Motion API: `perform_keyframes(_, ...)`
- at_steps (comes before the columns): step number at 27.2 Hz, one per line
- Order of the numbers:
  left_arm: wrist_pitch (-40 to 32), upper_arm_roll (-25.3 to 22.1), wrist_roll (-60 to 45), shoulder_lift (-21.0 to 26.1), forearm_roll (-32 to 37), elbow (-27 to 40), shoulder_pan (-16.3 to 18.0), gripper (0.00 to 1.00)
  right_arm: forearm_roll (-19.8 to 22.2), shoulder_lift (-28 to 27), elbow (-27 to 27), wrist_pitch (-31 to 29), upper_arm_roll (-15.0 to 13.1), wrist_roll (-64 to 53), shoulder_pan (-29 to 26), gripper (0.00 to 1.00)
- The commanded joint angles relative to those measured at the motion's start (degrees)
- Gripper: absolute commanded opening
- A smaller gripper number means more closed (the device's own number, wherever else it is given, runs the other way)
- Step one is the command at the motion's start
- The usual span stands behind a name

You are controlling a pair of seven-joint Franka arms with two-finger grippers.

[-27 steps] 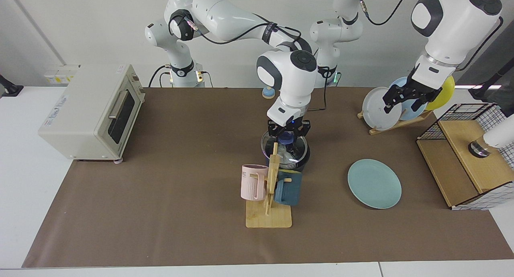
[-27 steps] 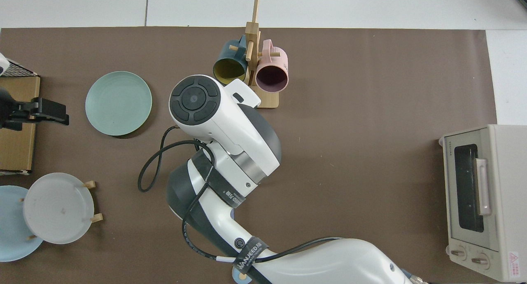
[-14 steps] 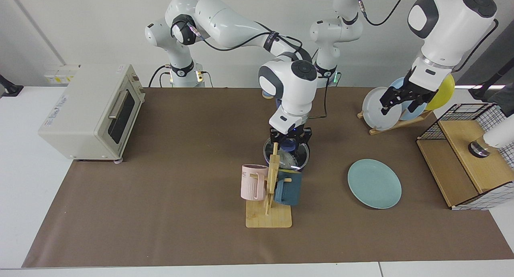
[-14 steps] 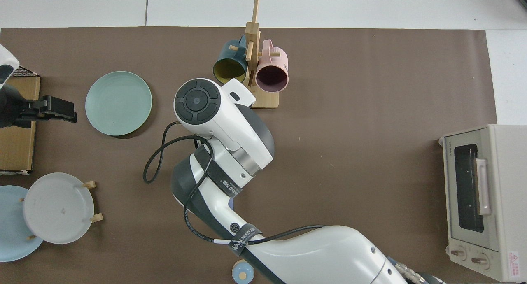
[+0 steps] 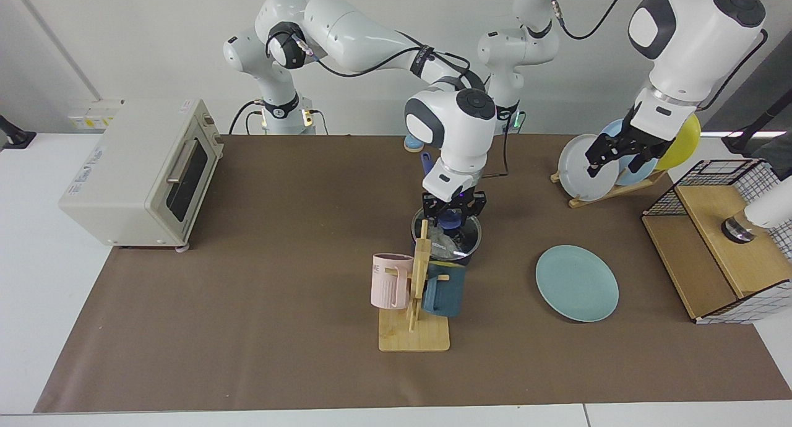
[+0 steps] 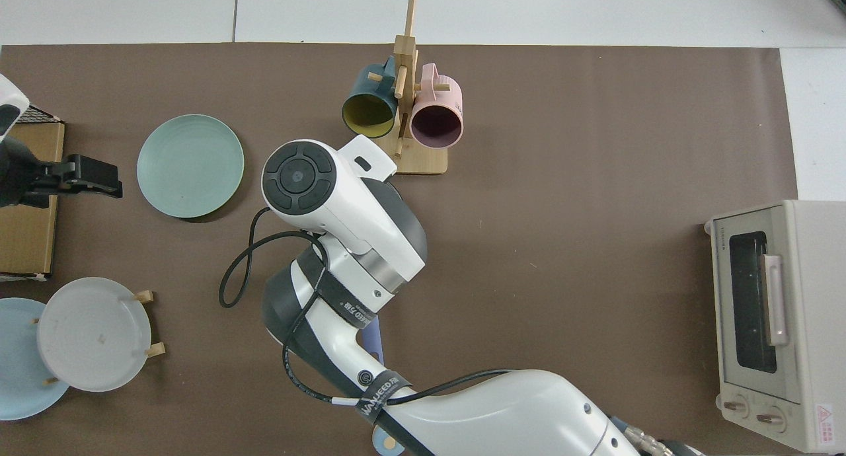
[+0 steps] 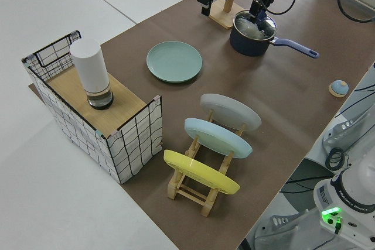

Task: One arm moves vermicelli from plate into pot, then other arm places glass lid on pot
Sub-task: 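Withdraw the left gripper while the right gripper carries the lid over the saucepan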

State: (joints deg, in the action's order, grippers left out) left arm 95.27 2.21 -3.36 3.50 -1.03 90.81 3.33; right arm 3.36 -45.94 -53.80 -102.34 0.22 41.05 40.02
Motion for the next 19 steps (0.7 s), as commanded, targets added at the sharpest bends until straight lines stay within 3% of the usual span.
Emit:
perform_keyframes(1, 1.0, -0.4, -0.3, -1.9, -0.5, 2.4, -0.4, 1.00, -0.2, -0.7, 1.7, 1.2, 0.4, 1.1, 0.0, 0.00)
perform_keyframes(8, 1.0, -0.4, -0.3, -1.9, -0.5, 2.4, -0.4, 1.00, -0.4, -0.4, 1.6, 2.1, 0.5, 1.1, 0.0, 0.00)
perform_keyframes(9, 1.0, -0.4, -0.2, -1.9, -0.5, 2.4, -0.3, 1.00, -0.4, -0.4, 1.6, 2.1, 0.5, 1.1, 0.0, 0.11)
perform_keyframes(10, 1.0, -0.4, -0.2, -1.9, -0.5, 2.4, -0.2, 1.00, -0.4, -0.5, 1.6, 2.0, 0.5, 1.1, -0.1, 0.50)
perform_keyframes(11, 1.0, -0.4, -0.1, -1.9, -0.5, 2.4, -0.2, 1.00, -0.4, -0.5, 1.6, 1.9, 0.4, 1.1, -0.1, 0.99)
perform_keyframes(19, 1.0, -0.4, 0.0, -1.9, -0.5, 2.4, -0.1, 1.00, -0.4, 0.3, 1.6, 2.3, 0.4, 1.1, -0.5, 1.00)
